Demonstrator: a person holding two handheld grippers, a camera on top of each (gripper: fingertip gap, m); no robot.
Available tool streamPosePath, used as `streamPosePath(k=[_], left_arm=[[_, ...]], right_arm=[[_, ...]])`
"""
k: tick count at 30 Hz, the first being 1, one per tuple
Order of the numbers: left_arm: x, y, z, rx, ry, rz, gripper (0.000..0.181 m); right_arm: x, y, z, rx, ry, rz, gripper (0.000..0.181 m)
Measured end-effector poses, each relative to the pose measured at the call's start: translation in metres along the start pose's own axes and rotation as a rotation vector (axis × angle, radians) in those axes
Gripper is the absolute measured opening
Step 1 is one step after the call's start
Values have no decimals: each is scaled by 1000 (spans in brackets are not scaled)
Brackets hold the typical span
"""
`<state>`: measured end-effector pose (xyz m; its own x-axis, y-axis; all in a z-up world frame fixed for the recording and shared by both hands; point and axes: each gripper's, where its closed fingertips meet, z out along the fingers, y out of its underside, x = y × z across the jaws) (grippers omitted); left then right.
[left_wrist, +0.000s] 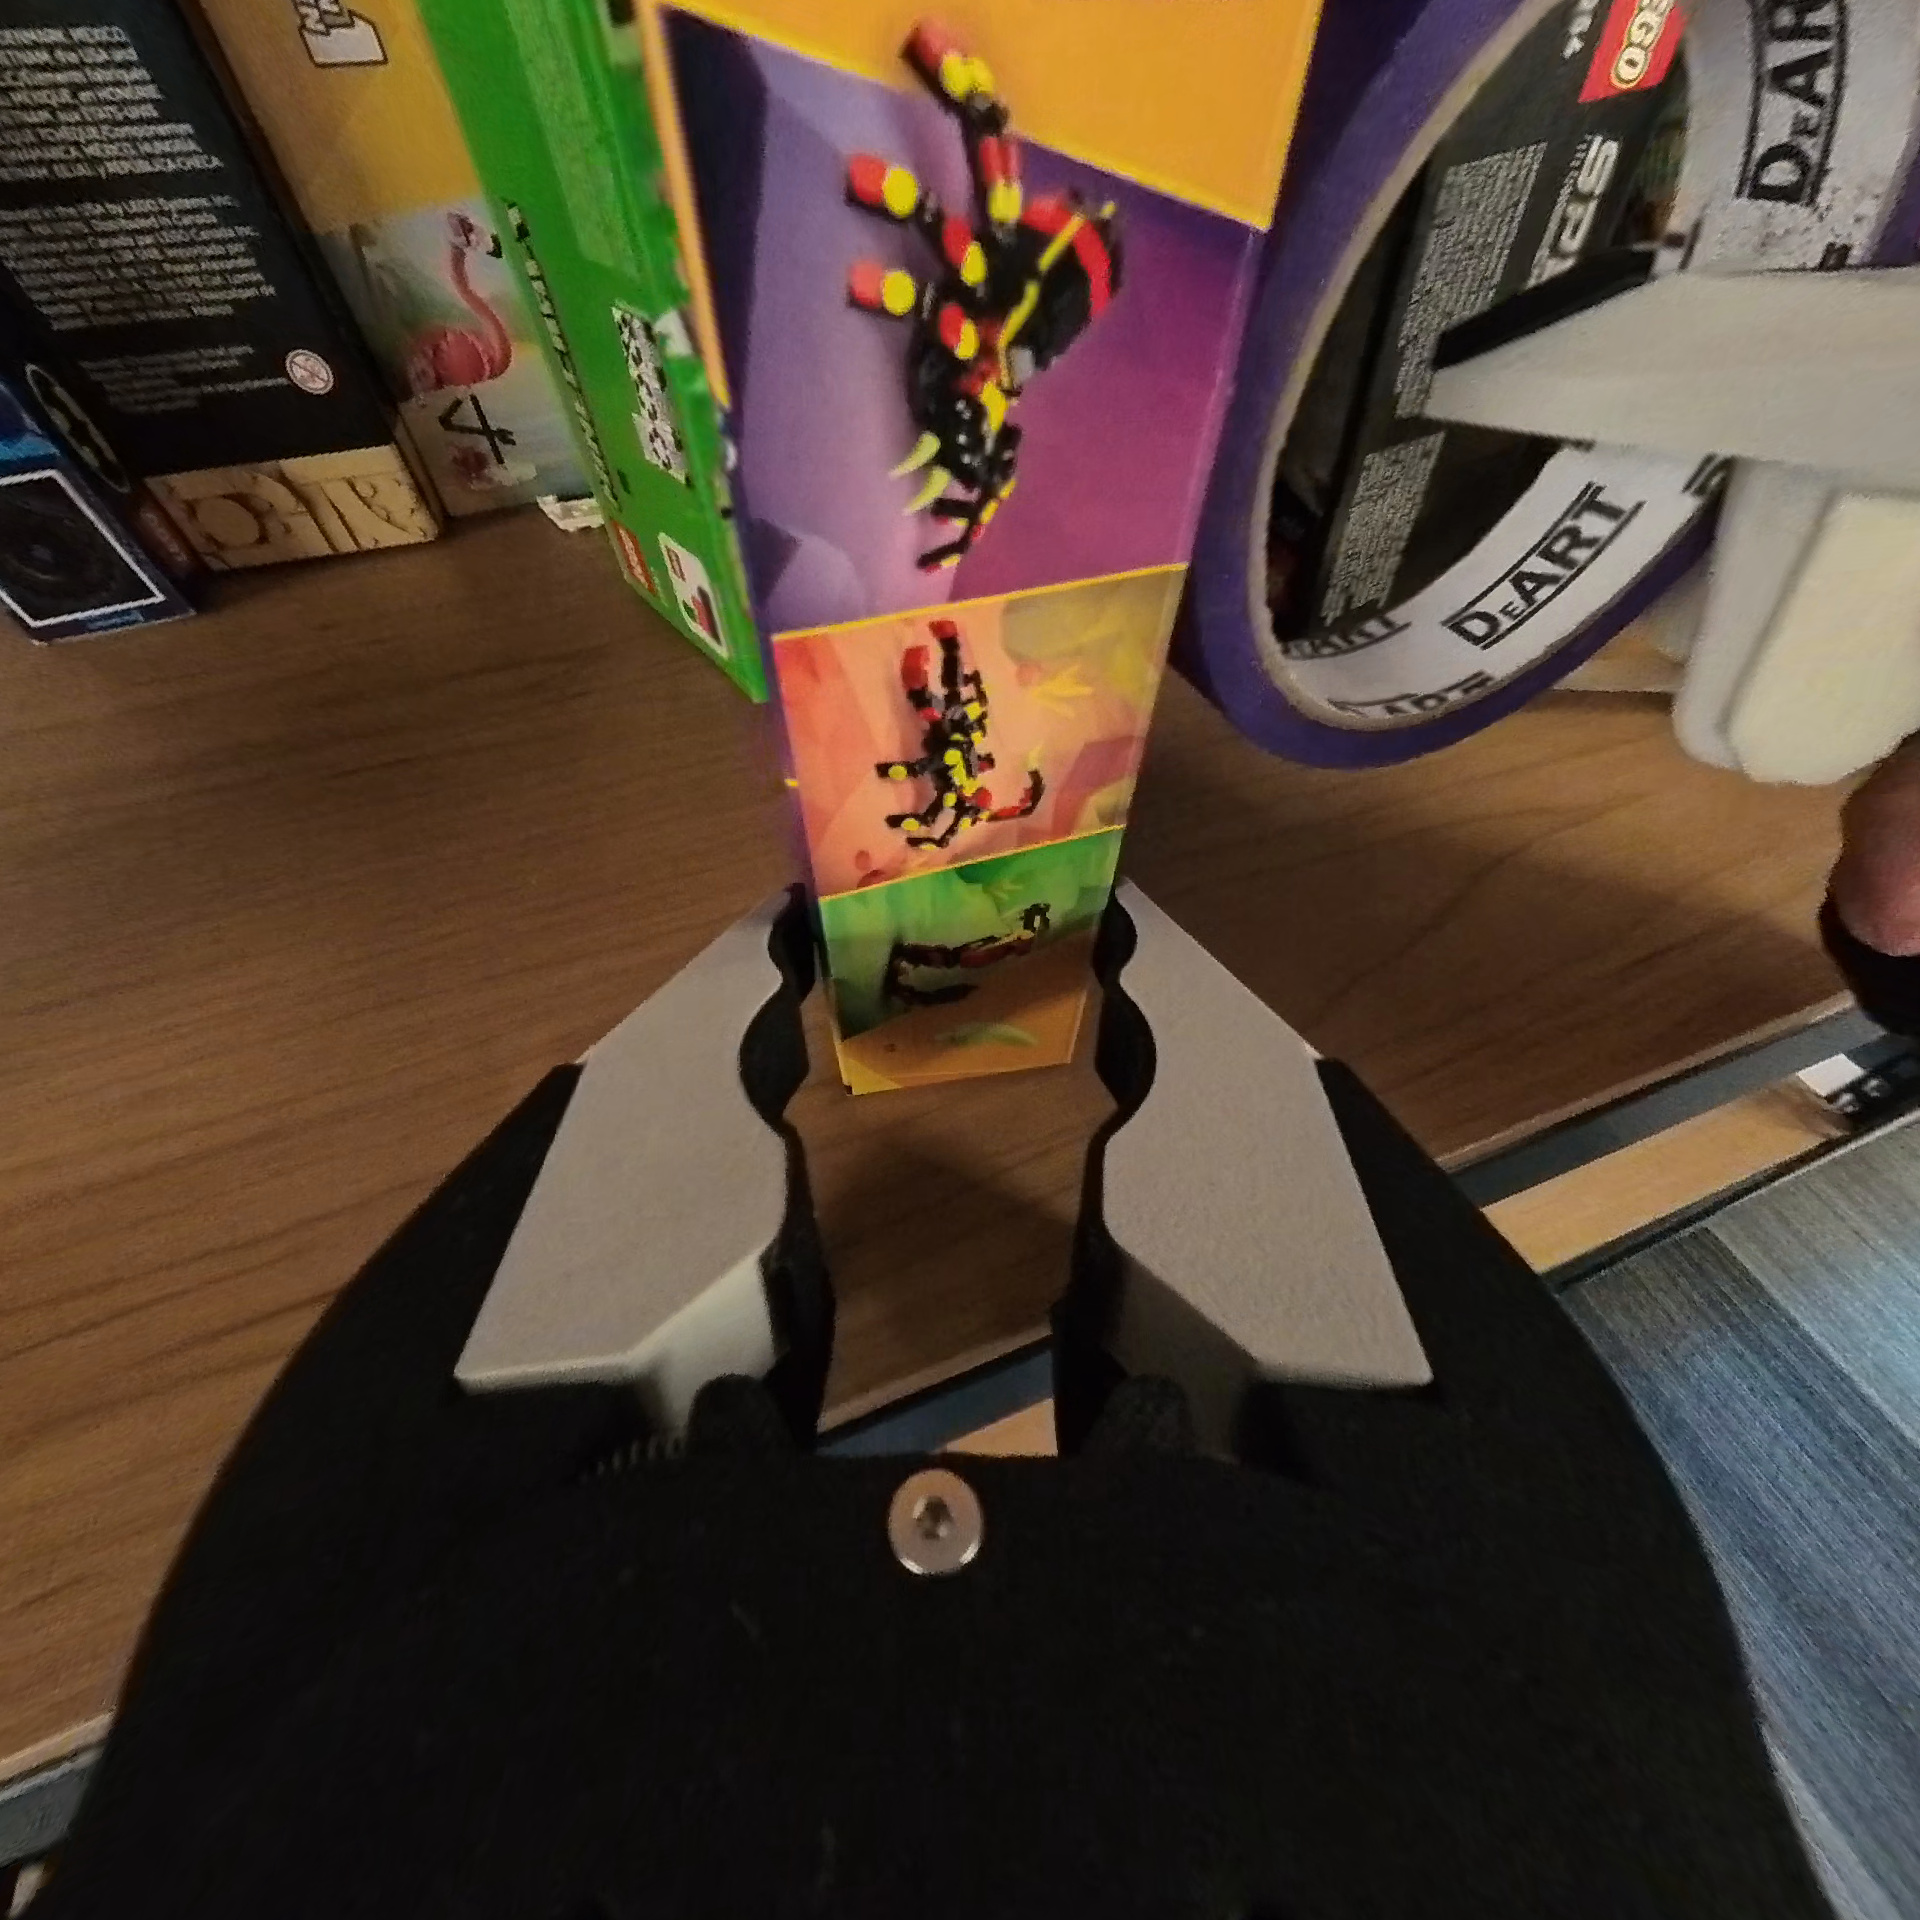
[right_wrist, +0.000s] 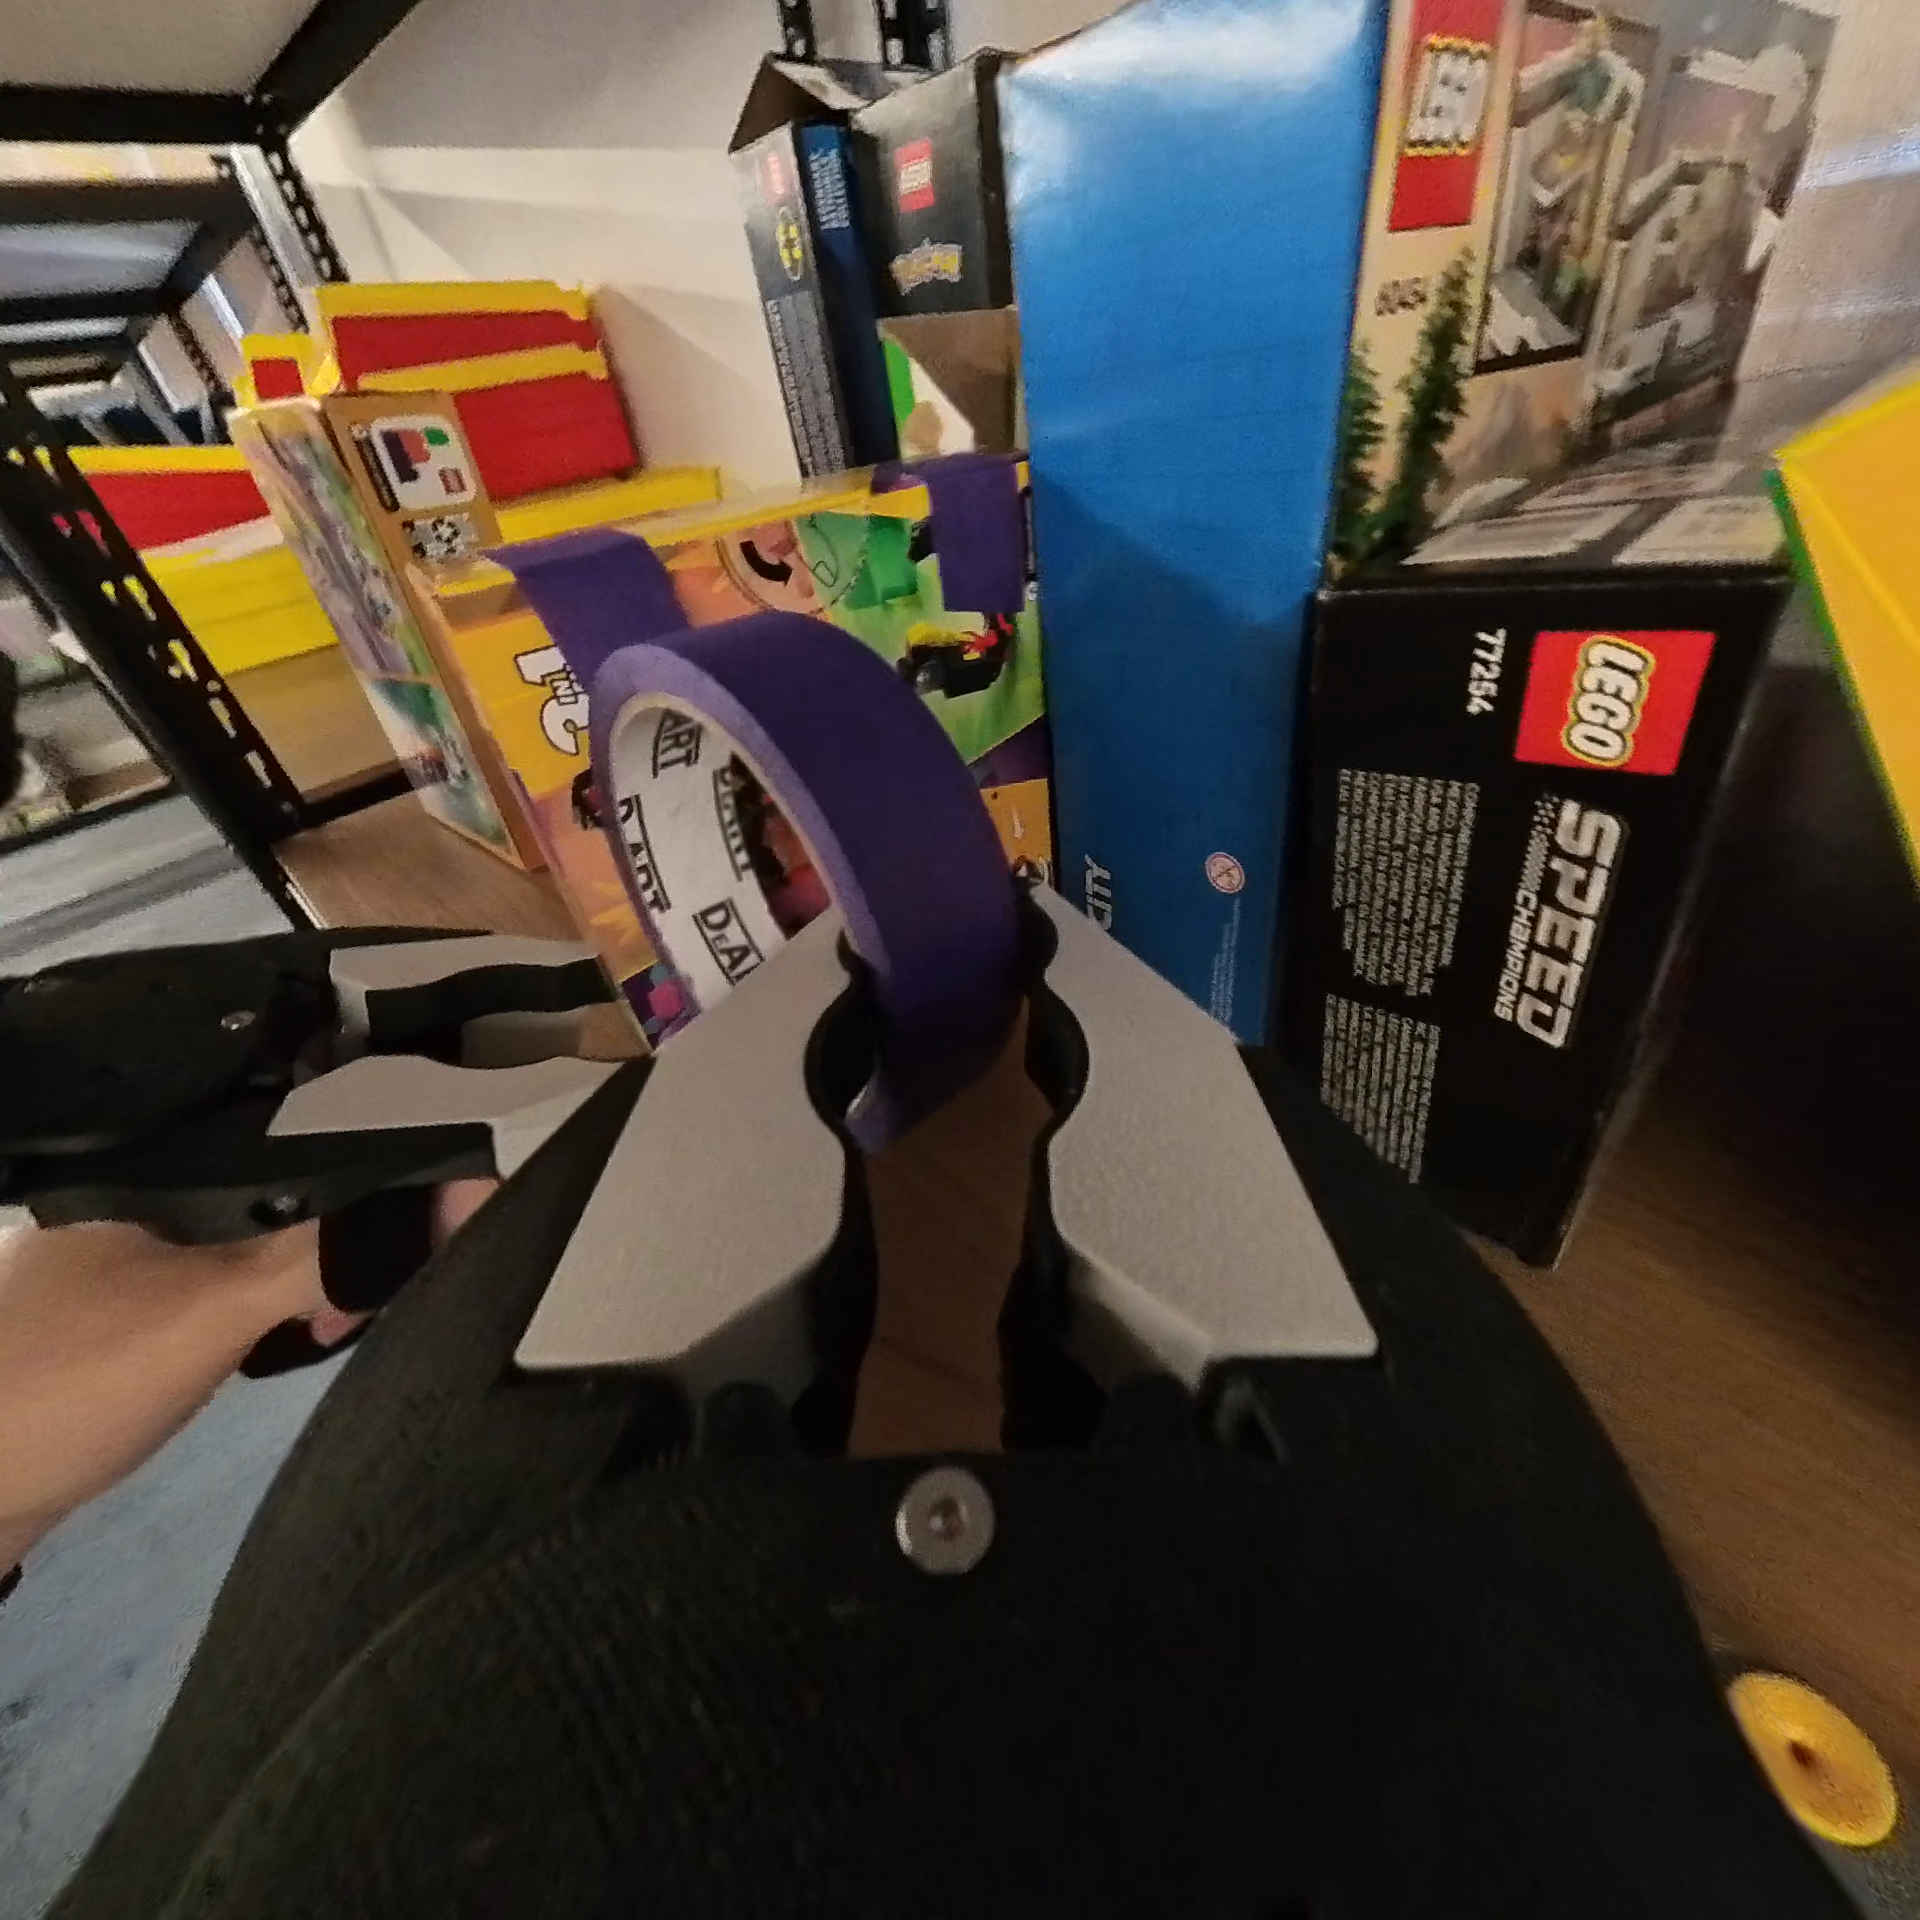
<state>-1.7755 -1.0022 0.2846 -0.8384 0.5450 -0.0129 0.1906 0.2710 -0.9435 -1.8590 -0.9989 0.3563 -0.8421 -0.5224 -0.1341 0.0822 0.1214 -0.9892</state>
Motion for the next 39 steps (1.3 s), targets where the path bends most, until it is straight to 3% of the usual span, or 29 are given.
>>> streamPosePath(k=[6, 11, 15, 18, 20, 23, 25, 29, 32, 35, 39], left_arm=[[5, 0, -6, 38, 79, 41, 62], [-10, -5, -35, 121, 180, 133, 80], [-23, -57, -60, 244, 247, 363, 85], [-4, -99, -75, 318, 346, 555, 81], [10, -112, -78, 332, 371, 710, 78], [30, -112, -76, 314, 416, 866, 69], [38, -105, -69, 261, 457, 876, 71], [37, -107, -59, 249, 398, 914, 74], [42, -102, -57, 225, 418, 919, 74], [34, -93, -45, 146, 362, 941, 85], [36, -93, -44, 161, 341, 954, 81]], right_arm=[[7, -3, -1, 46, 86, 50, 22], [16, -7, -3, 63, 194, 18, 22], [20, -5, -5, 57, 259, -3, 22], [21, -4, -8, 63, 283, -25, 22], [19, -3, -11, 67, 280, -44, 24], [17, -7, -15, 107, 274, -74, 26], [18, -6, -18, 112, 285, -87, 26], [13, -1, -16, 100, 262, -88, 27], [14, 4, -15, 75, 297, -135, 21], [14, 3, -17, 94, 348, -192, 18], [15, -2, -23, 80, 468, -378, 18]])
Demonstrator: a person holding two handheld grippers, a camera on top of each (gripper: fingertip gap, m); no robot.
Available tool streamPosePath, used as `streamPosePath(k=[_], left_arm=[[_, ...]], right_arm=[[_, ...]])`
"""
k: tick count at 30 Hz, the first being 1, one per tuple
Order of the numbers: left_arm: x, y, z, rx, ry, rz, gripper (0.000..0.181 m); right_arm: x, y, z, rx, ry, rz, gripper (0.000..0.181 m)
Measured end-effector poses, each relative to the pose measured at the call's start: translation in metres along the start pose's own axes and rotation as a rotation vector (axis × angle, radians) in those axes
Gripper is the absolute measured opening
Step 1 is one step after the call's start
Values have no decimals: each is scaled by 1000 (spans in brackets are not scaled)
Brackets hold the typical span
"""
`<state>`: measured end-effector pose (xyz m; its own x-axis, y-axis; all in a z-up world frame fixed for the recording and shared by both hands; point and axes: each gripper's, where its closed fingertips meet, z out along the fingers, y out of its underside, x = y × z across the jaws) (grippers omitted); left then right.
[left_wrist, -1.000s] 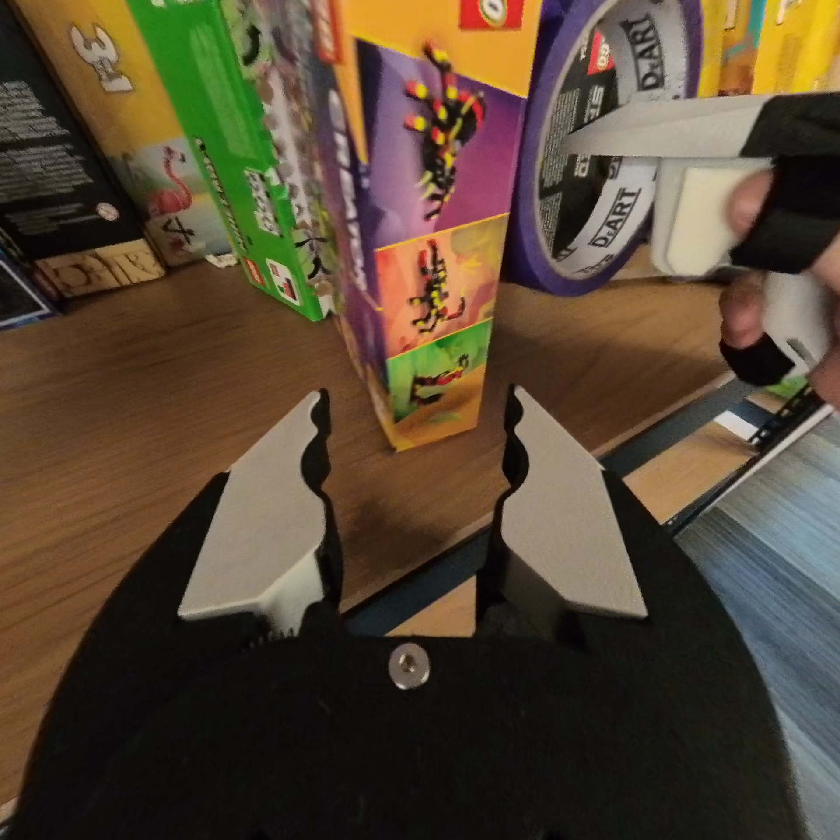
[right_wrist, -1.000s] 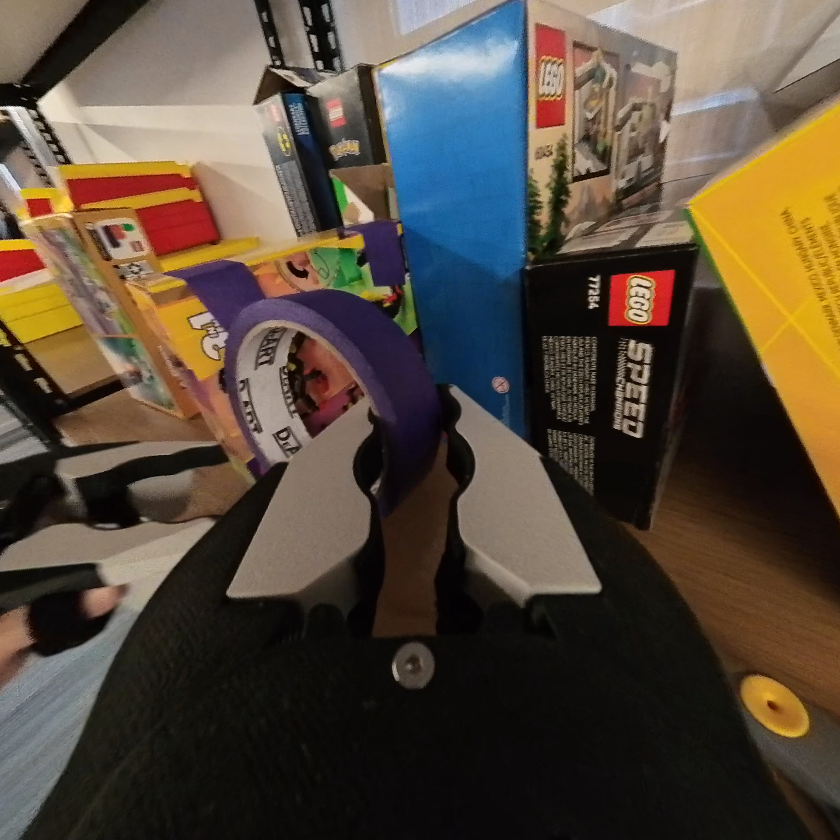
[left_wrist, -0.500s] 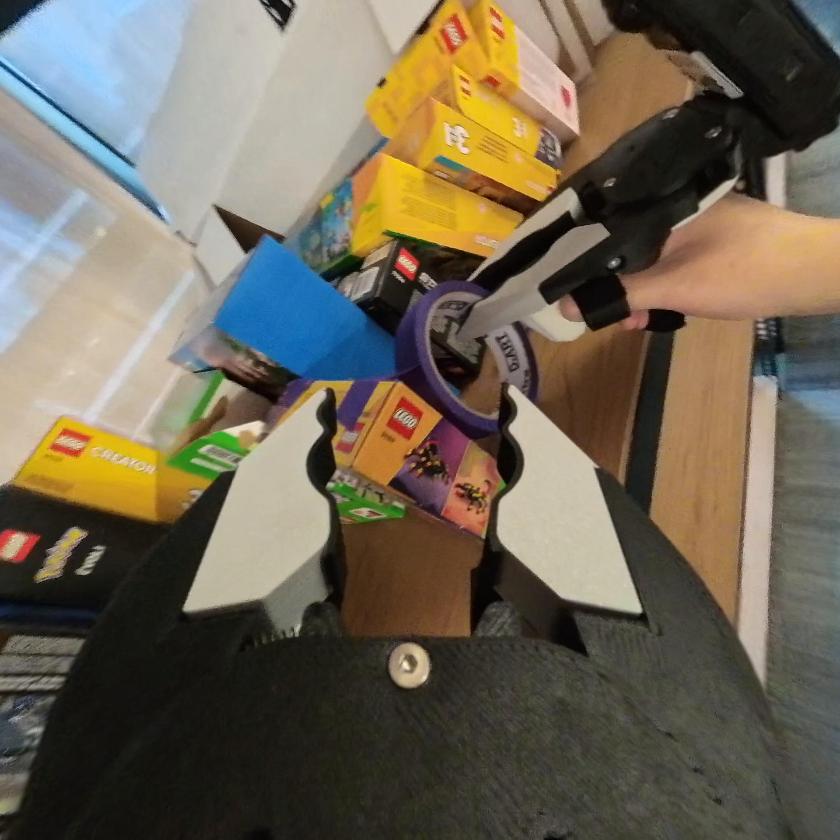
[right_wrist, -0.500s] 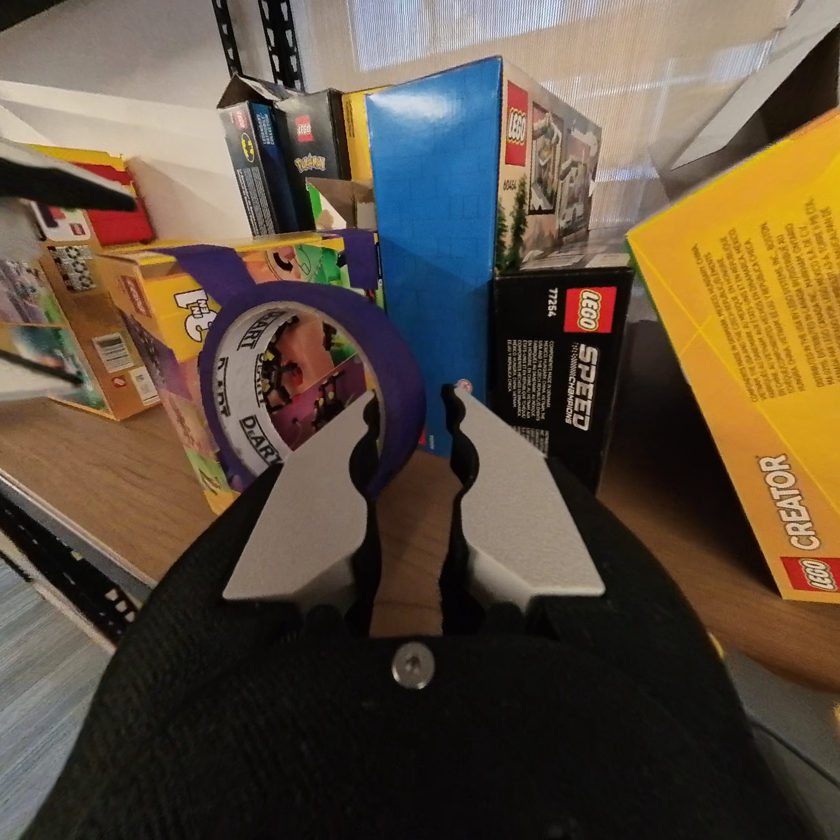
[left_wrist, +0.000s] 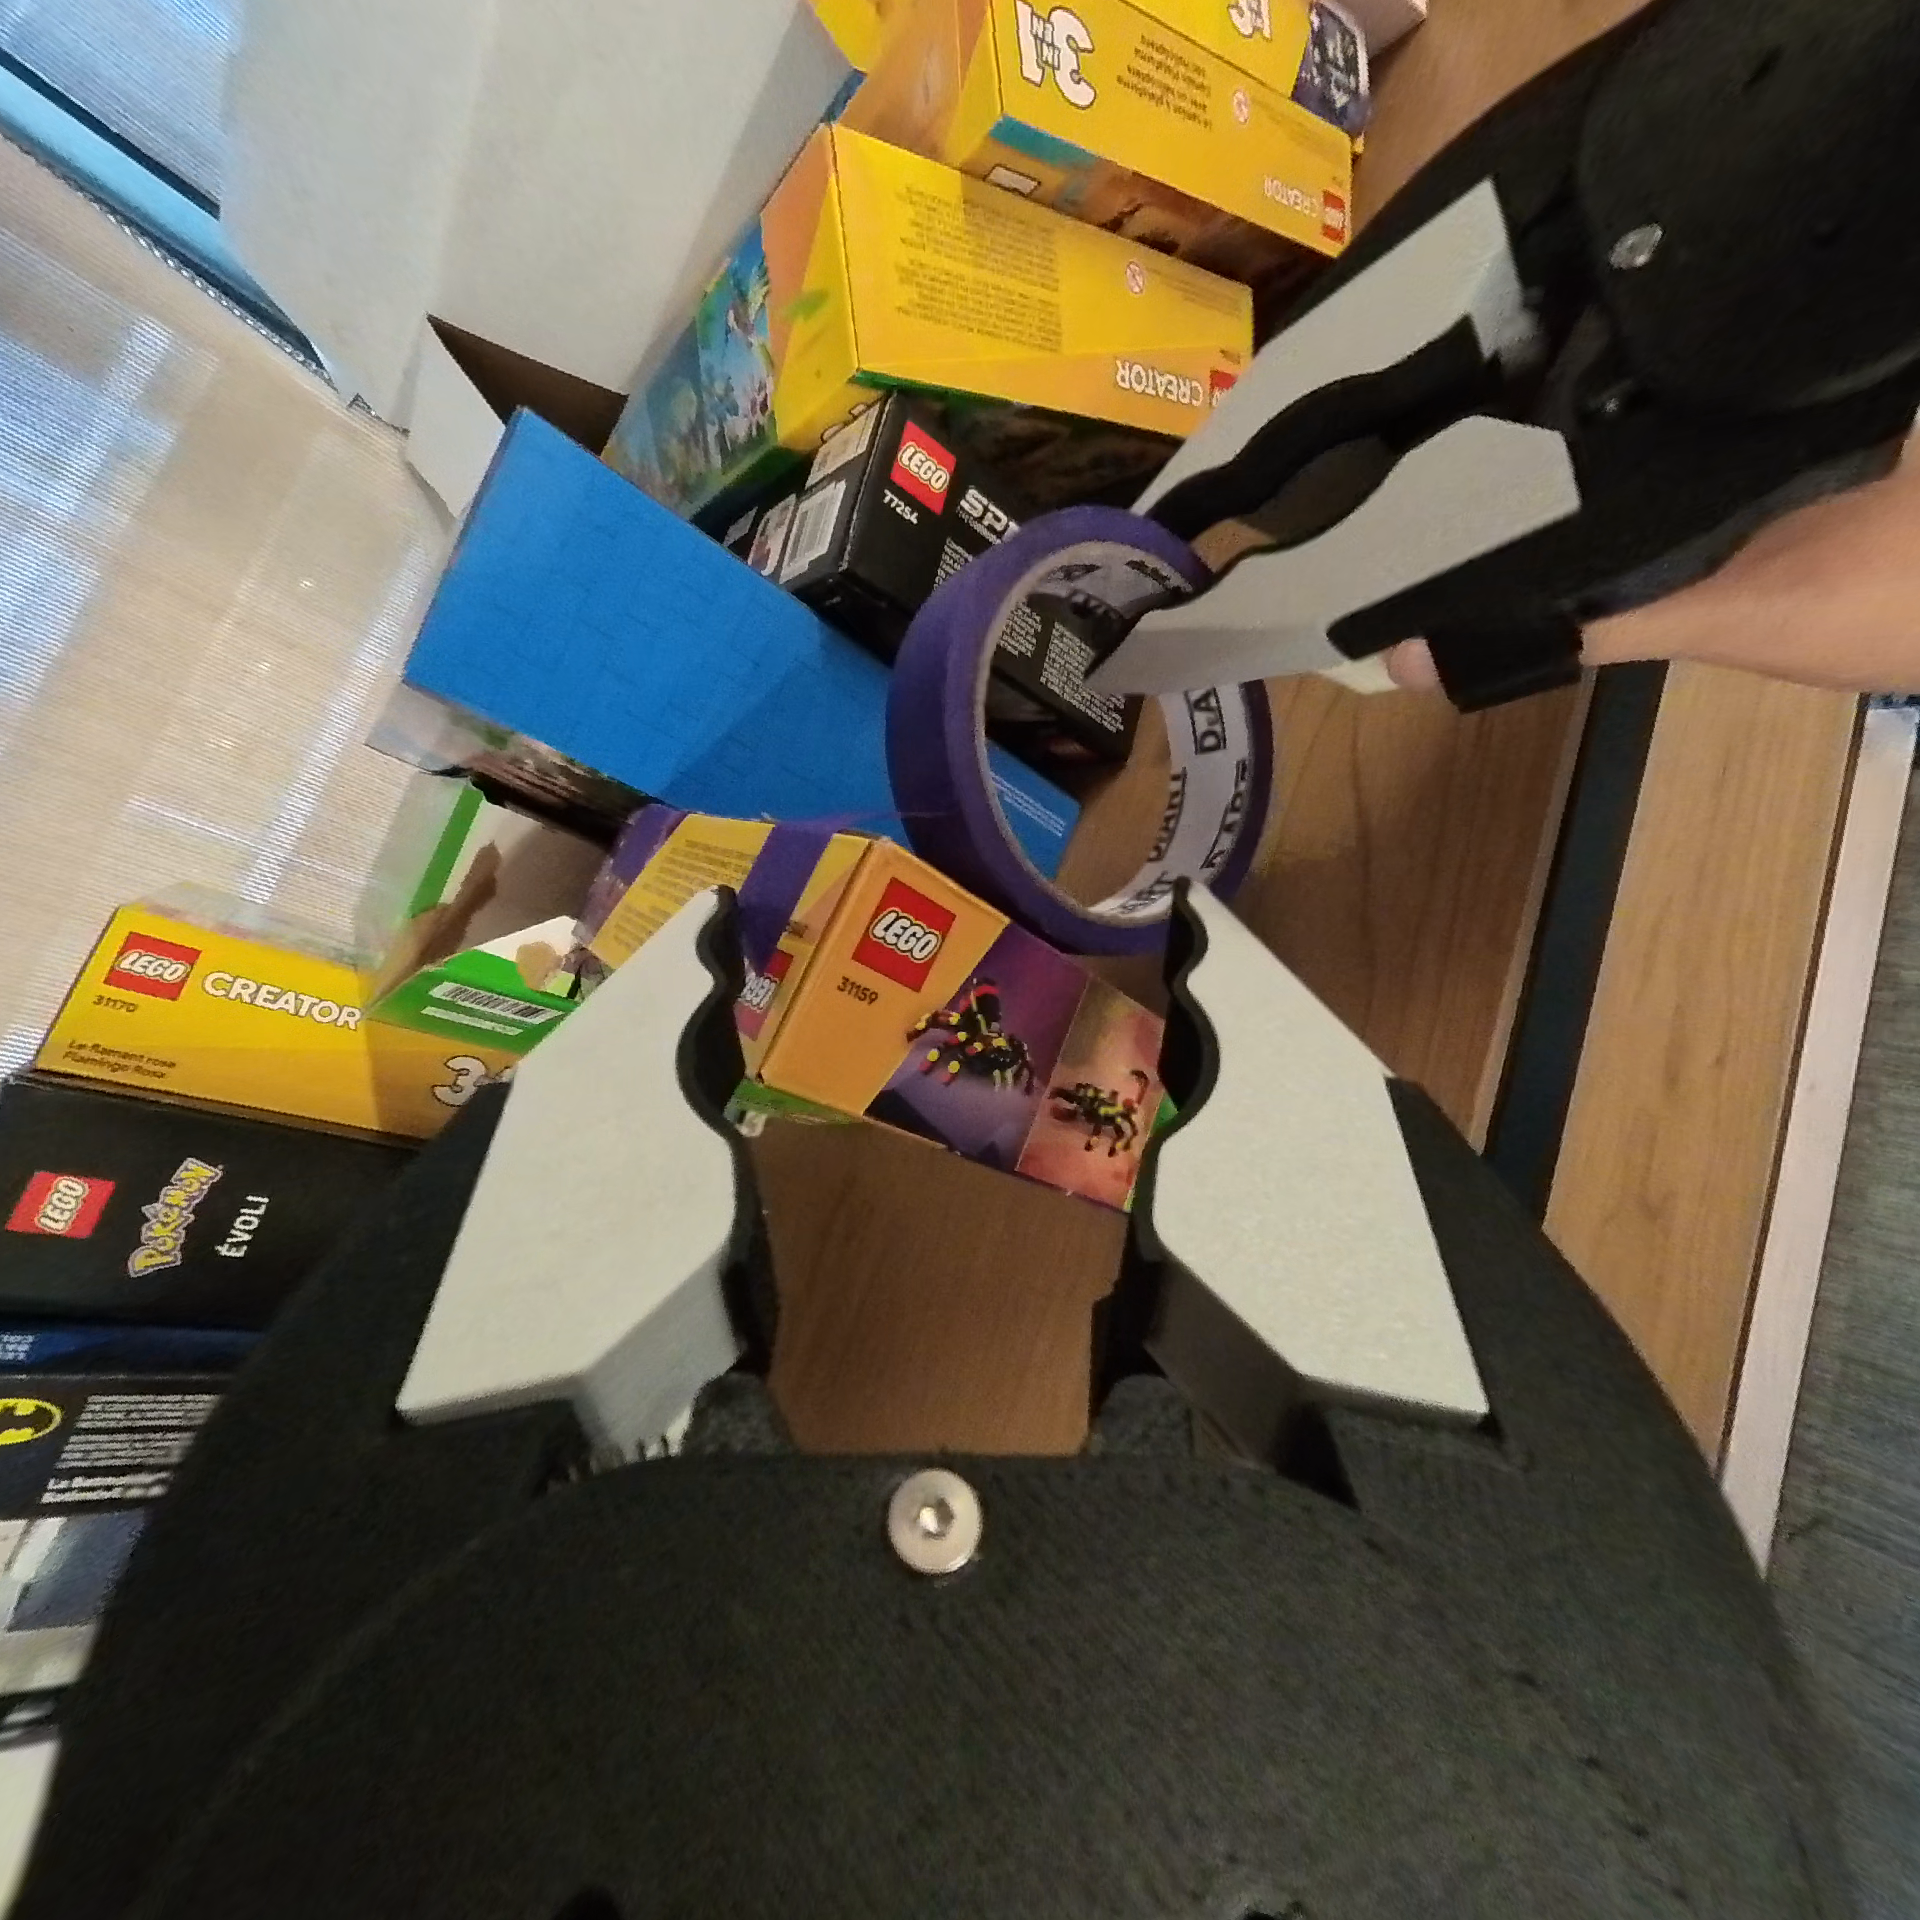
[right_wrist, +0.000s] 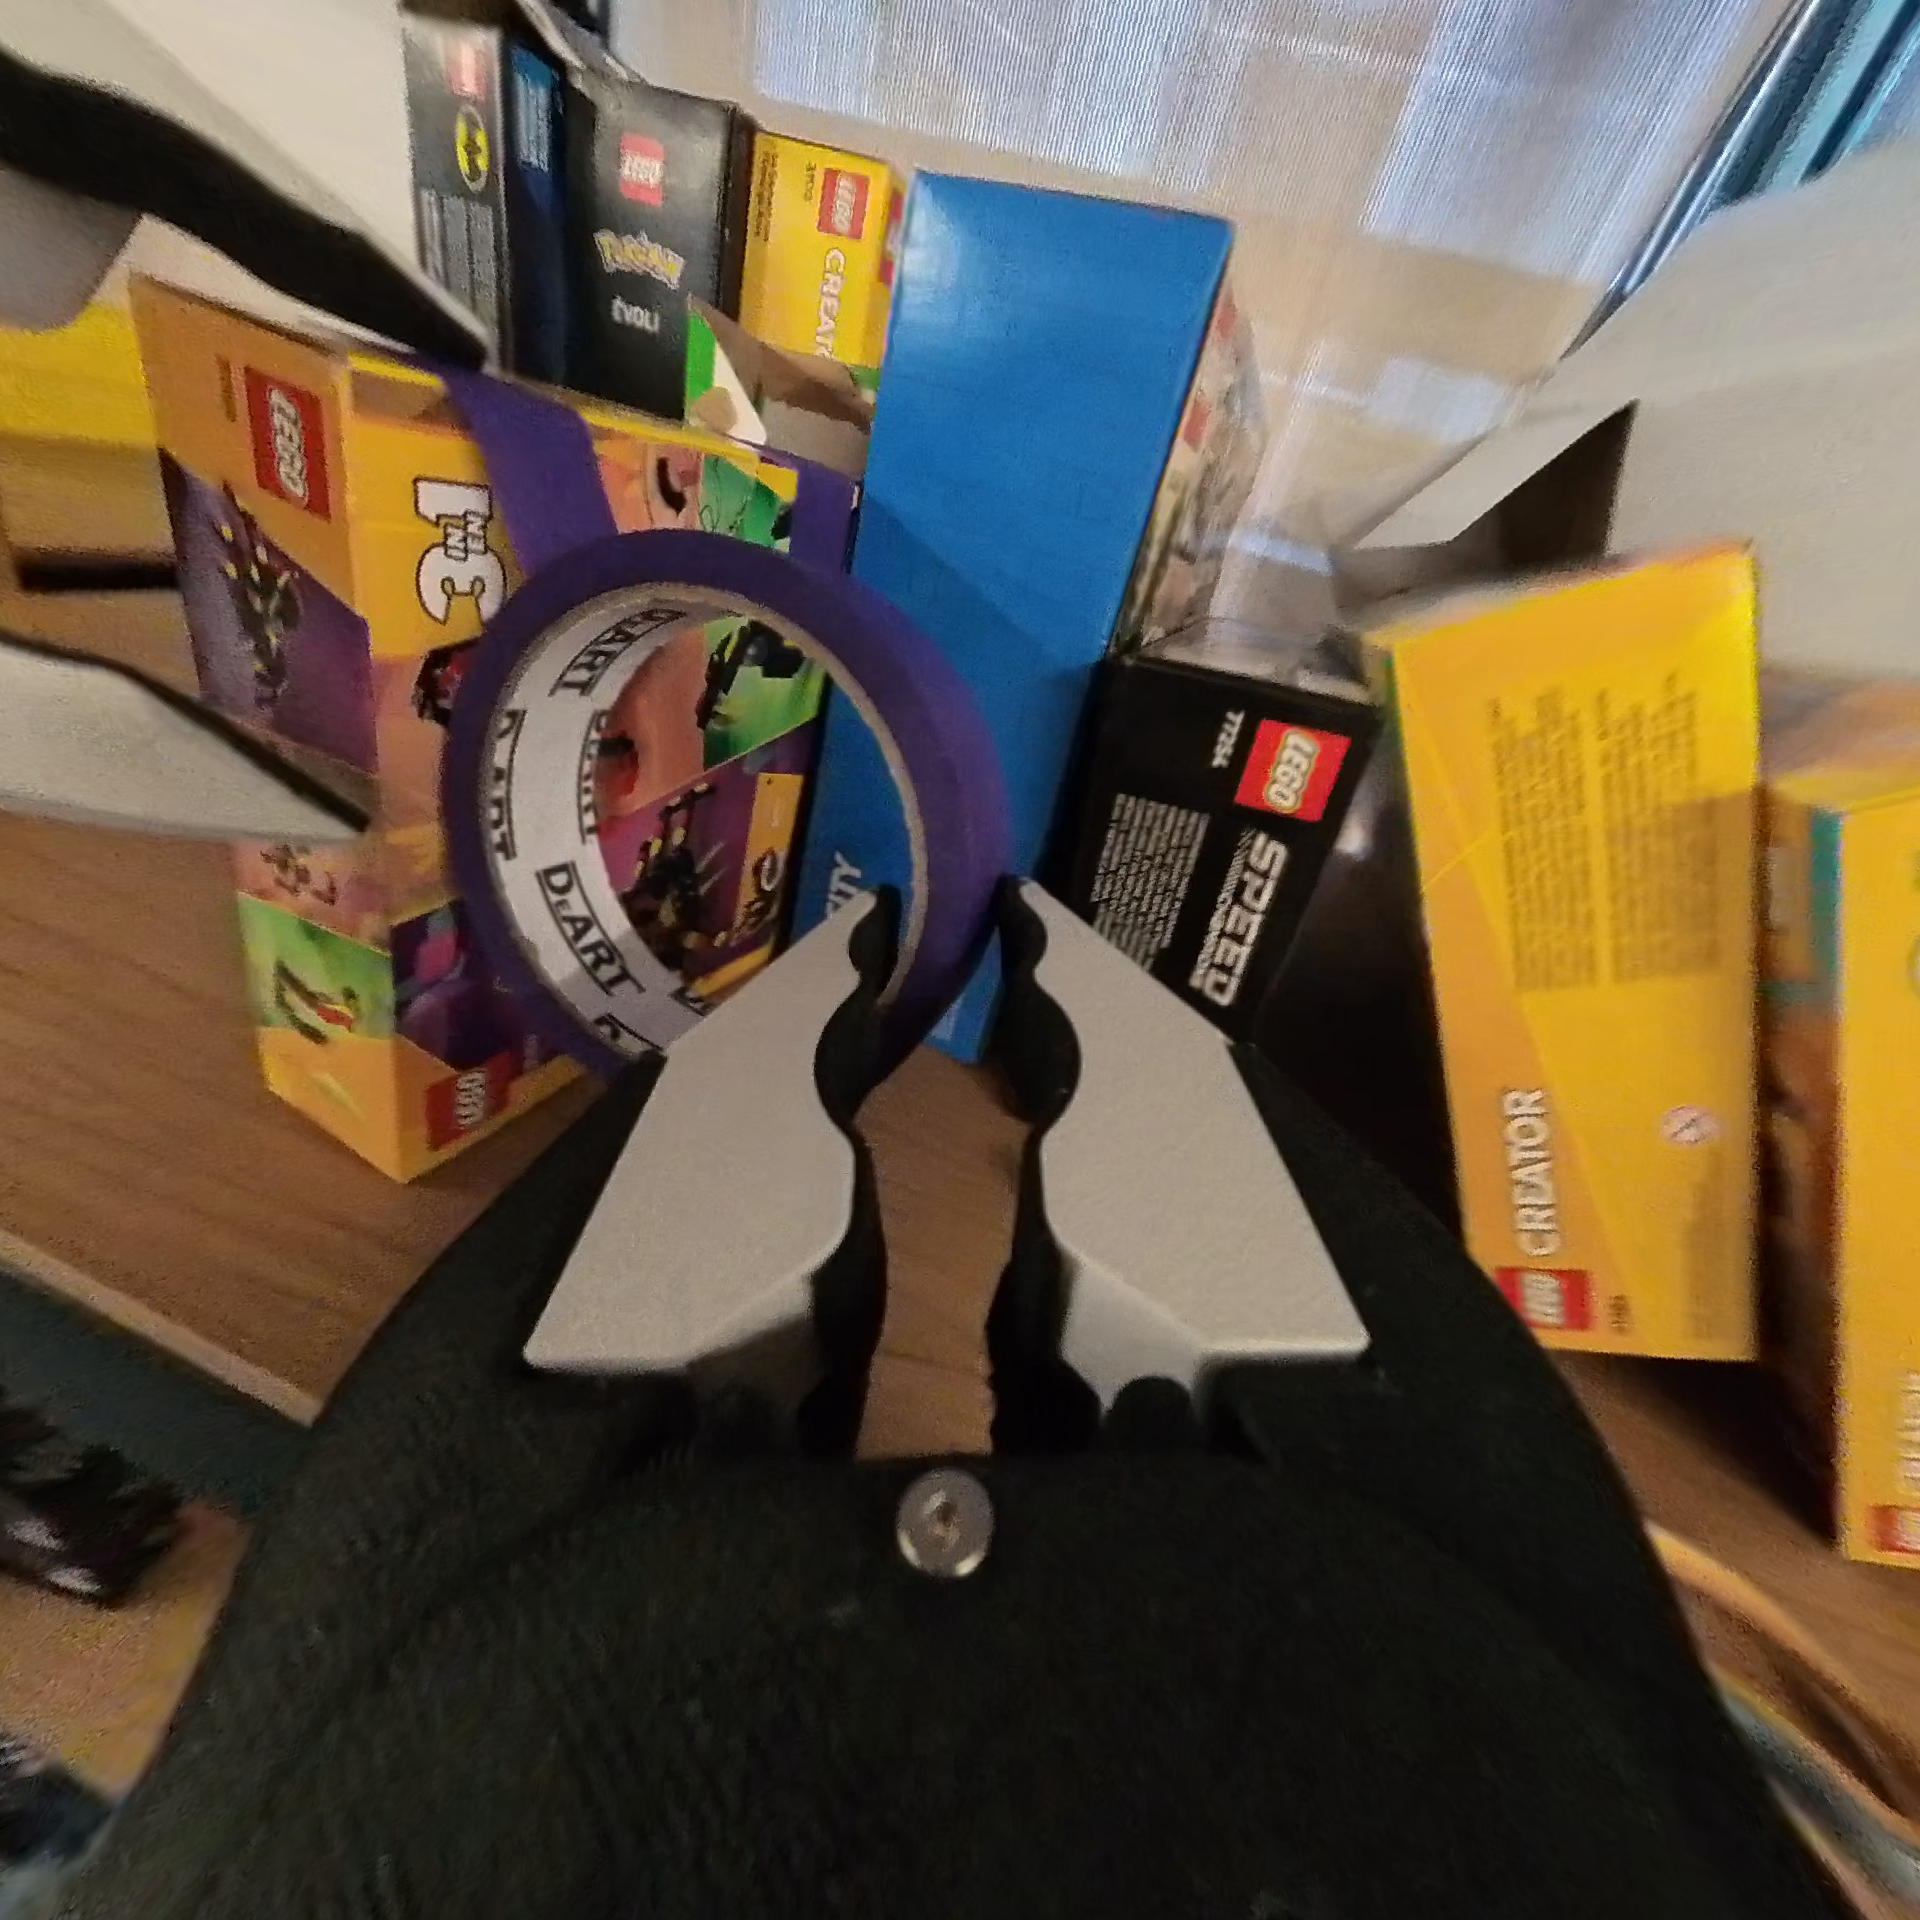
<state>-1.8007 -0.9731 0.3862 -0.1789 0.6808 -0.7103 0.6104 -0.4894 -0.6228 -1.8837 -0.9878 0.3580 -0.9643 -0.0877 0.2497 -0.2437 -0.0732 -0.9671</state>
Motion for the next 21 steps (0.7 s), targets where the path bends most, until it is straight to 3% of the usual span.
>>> streamPosePath(k=[7, 21], left_arm=[[-2, -3, -2, 73, 21, -101, 78], [-3, -3, -2, 70, 17, -94, 77]], right_arm=[[9, -6, -3, -34, 83, -154, 17], [11, -8, -5, -60, 134, -298, 17]])
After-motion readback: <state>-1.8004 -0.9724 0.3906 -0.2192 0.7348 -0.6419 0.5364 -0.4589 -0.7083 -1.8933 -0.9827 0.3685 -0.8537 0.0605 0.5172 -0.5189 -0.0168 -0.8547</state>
